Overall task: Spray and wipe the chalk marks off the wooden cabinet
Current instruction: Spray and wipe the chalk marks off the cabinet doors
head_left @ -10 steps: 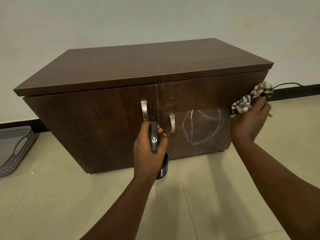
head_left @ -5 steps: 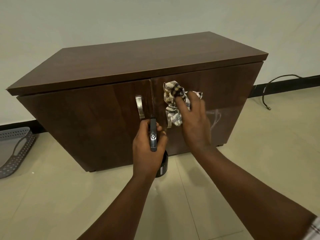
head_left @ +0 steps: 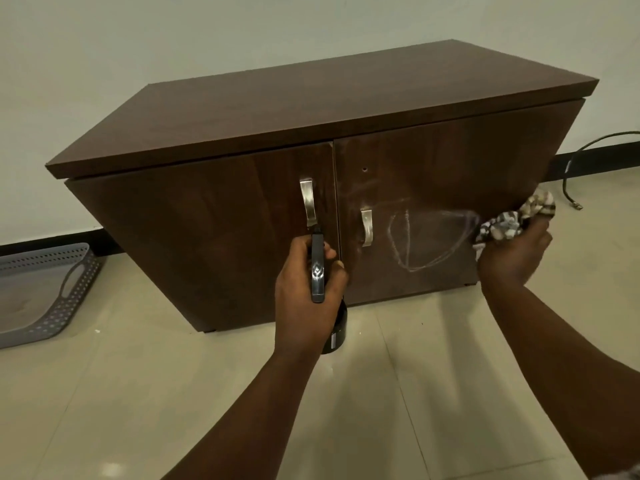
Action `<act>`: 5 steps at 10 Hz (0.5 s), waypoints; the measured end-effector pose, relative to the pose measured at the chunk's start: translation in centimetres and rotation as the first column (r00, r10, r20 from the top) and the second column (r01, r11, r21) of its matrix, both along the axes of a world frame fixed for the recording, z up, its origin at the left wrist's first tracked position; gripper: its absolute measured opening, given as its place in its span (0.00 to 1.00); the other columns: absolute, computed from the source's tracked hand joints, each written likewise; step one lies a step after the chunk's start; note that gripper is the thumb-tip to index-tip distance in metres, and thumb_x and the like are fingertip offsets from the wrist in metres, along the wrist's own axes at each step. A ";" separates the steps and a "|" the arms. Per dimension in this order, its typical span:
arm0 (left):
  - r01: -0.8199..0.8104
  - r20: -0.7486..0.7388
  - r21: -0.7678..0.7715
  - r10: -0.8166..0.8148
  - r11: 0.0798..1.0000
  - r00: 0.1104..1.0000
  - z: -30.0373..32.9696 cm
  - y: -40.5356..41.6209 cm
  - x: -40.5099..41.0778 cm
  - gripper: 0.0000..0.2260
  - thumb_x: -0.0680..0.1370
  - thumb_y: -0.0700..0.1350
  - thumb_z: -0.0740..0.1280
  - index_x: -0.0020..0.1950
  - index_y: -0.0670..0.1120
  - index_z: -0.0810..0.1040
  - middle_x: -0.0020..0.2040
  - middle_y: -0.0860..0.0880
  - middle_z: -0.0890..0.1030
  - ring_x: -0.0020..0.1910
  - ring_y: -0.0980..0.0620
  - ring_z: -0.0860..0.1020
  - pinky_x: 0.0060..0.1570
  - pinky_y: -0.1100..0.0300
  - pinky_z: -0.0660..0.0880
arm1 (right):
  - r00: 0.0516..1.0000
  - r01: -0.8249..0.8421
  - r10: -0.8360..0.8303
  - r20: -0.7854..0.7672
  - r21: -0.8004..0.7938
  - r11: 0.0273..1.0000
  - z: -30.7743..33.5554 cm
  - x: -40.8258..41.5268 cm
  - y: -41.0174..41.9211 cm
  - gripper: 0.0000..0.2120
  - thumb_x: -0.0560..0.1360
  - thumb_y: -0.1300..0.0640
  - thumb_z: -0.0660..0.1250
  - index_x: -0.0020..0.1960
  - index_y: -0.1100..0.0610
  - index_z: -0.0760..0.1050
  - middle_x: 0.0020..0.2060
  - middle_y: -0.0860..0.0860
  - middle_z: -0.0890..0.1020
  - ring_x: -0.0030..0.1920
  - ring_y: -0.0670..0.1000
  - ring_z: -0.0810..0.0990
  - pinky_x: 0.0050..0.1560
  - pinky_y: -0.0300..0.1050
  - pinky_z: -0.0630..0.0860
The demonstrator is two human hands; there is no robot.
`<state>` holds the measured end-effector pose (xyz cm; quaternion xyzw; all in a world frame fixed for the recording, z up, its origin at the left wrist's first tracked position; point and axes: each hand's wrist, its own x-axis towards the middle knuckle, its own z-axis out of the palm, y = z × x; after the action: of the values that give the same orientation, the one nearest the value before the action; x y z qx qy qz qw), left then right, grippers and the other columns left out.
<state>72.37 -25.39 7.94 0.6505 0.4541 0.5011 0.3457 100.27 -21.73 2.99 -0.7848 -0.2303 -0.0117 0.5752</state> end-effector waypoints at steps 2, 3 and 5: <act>0.009 0.020 -0.008 -0.009 1.000 1.000 -0.1 0.0 -0.8 0.09 0.78 0.37 0.68 0.55 0.47 0.74 0.48 0.53 0.79 0.49 0.56 0.79 0.46 0.70 0.75 | 0.934 -0.092 0.074 -0.350 -0.034 0.995 -4.9 -2.2 -0.3 0.40 0.69 0.66 0.70 0.76 0.50 0.57 0.64 0.56 0.75 0.63 0.58 0.74 0.64 0.46 0.67; 0.021 -0.004 -0.014 -0.021 1.000 1.000 -0.5 0.1 -1.3 0.09 0.78 0.38 0.68 0.56 0.47 0.74 0.49 0.53 0.79 0.49 0.55 0.79 0.47 0.69 0.75 | 0.843 -0.111 0.089 -0.531 -0.010 0.994 -7.2 -4.4 0.1 0.39 0.68 0.64 0.71 0.74 0.52 0.60 0.65 0.58 0.74 0.64 0.60 0.74 0.67 0.52 0.69; -0.004 -0.027 0.001 0.004 1.000 1.000 -0.9 0.2 -2.2 0.09 0.78 0.39 0.68 0.56 0.47 0.74 0.49 0.53 0.79 0.50 0.54 0.79 0.50 0.63 0.77 | 0.542 -0.268 0.285 -0.791 0.159 0.950 -10.6 -12.4 2.4 0.17 0.72 0.70 0.63 0.46 0.48 0.65 0.48 0.57 0.76 0.38 0.50 0.81 0.34 0.46 0.82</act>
<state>70.17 -25.23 7.01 0.6565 0.4599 0.4931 0.3381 87.90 -19.35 -7.62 -0.6527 -0.0658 0.4330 0.6182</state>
